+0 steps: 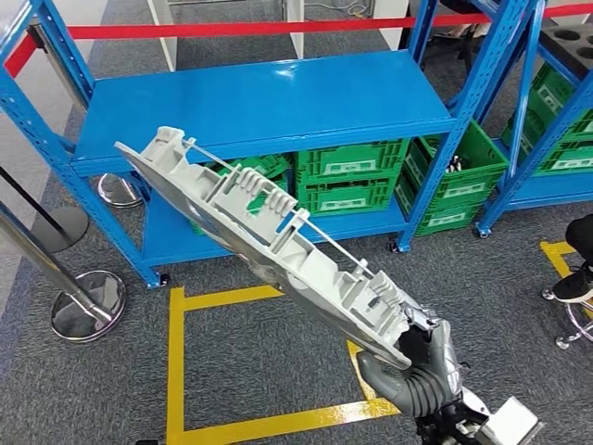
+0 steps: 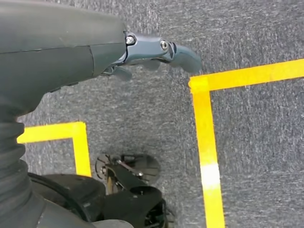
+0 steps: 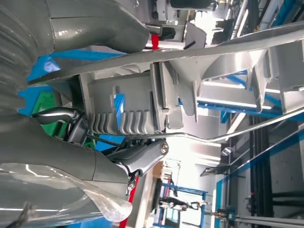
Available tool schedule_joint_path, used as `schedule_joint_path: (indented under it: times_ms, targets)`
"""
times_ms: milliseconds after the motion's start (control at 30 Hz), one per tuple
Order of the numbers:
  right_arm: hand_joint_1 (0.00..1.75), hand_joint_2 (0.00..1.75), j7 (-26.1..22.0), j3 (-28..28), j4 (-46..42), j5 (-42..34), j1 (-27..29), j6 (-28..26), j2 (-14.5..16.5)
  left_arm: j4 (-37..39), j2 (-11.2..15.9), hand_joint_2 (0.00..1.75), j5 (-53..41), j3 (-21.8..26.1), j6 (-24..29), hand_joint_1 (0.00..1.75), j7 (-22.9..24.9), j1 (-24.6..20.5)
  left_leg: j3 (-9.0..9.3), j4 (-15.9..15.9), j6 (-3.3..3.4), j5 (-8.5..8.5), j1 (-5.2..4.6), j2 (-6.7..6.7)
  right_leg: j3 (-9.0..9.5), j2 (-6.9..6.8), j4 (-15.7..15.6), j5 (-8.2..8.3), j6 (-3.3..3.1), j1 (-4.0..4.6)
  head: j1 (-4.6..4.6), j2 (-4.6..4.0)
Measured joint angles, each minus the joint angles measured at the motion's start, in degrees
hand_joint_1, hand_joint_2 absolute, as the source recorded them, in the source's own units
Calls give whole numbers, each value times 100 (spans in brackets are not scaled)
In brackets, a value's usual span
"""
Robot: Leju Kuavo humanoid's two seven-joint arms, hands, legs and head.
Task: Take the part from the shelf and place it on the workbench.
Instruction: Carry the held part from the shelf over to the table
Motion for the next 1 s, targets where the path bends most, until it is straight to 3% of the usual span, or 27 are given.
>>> schedule_joint_path:
  times_ms: [67,133,200,233,267,300,367,433,500,533,567,600,633,700,733,767,800,833,867,900,967,1000]
  targets:
    - [175,175,-1,0,0,0,1,0,0,0,4,175,-5,-27,8,0,10,1,-98,-16,109,106,5,22,-64,11,33,-36,67,-20,0,0]
    - [175,175,-2,1,0,1,3,0,0,0,9,175,-17,-64,20,0,17,-3,-242,-44,215,243,17,49,-205,33,363,-467,104,-30,35,0]
    - [175,175,-2,3,0,3,2,0,0,0,15,175,-30,-84,27,0,23,-6,-412,-40,256,377,-3,60,-348,44,1027,-1028,119,-29,77,0]
    - [175,175,-1,4,0,4,3,-1,0,0,16,175,-34,-88,30,0,25,-6,-502,-35,258,448,-13,63,-369,45,1339,-1152,126,-29,85,0]
    - [175,175,0,4,0,5,3,-4,0,0,18,175,-36,-92,32,0,27,-6,-601,-28,256,521,-23,65,-330,45,1529,-1125,127,-29,86,0]
    - [175,175,2,4,0,6,3,-13,0,0,20,175,-37,-99,37,0,30,-5,-700,-19,247,594,-29,67,-209,45,1545,-975,124,-28,88,0]
    - [175,175,5,4,-1,5,-4,-37,0,0,25,175,-37,-120,48,0,38,-8,-871,14,215,729,-34,67,297,45,1023,-643,101,-28,88,0]
    - [175,175,11,4,-5,5,-17,-53,0,0,28,175,-37,-143,61,0,46,-10,-979,56,162,847,-49,63,913,47,152,-694,63,-13,92,0]
    - [175,175,15,1,-11,6,-17,-58,0,0,34,175,-37,-170,72,0,48,-11,-1017,52,99,970,-55,63,1144,54,-288,-831,14,13,116,0]
    - [175,175,17,0,-13,6,-13,-62,0,0,40,175,-36,-187,79,0,49,-6,-1024,32,66,1034,-48,62,1088,52,-296,-805,-27,12,124,0]
    - [175,175,19,-1,-13,7,-13,-67,0,0,47,175,-36,-204,87,0,50,-1,-1043,41,30,1009,-38,58,1035,42,-288,-749,-65,7,135,0]
    - [175,175,21,-1,-13,8,-13,-72,0,0,53,175,-34,-217,96,0,51,8,-1072,124,-8,858,-30,52,972,31,-280,-685,-113,1,131,0]
    - [175,175,24,-1,-14,8,-13,-76,0,0,57,175,-33,-227,104,0,53,17,-1109,312,-43,590,-24,46,899,19,-281,-611,-154,-10,120,0]
    - [175,175,27,-2,-15,10,-10,-83,0,0,61,175,-25,-236,116,0,55,22,-1180,981,-98,-88,-10,42,755,7,-270,-471,-198,-3,106,1]
    - [175,175,29,-2,-15,10,-10,-87,0,-1,62,175,-21,-239,120,0,55,19,-1191,1342,-115,-275,-4,42,677,1,-257,-400,-203,2,103,1]
    - [175,175,30,-2,-15,11,-9,-92,0,-1,62,175,-17,-244,123,0,55,15,-1163,1604,-123,-304,-1,42,587,-5,-233,-330,-202,6,105,1]
    - [175,175,32,-2,-15,11,-9,-97,0,-2,62,175,-17,-250,125,0,55,10,-1072,1707,-122,-199,1,41,483,-10,-199,-265,-197,10,104,1]
    - [175,175,33,-2,-15,11,-9,-99,0,-2,62,175,-16,-256,126,0,55,7,-902,1612,-109,-30,2,41,370,-13,-156,-207,-190,12,104,1]
    - [175,175,34,-3,-15,11,-8,-102,0,-2,62,175,-15,-262,128,0,55,3,-651,1332,-86,109,1,39,265,-14,-111,-158,-179,13,105,2]
    - [175,175,36,-3,-17,12,-7,-104,0,-2,66,175,-15,-267,130,0,55,-2,-344,913,-53,143,-8,36,178,-12,-65,-117,-161,23,103,2]
    - [175,175,39,-5,-23,14,-7,-110,0,-2,72,175,-16,-270,132,0,55,-16,120,169,18,16,-32,29,62,-18,-13,-22,-106,33,108,2]
    - [175,175,40,-5,-27,14,-8,-113,0,-2,75,175,-17,-271,133,0,55,-23,204,-25,50,-49,-49,27,17,-23,-5,36,-69,32,109,2]
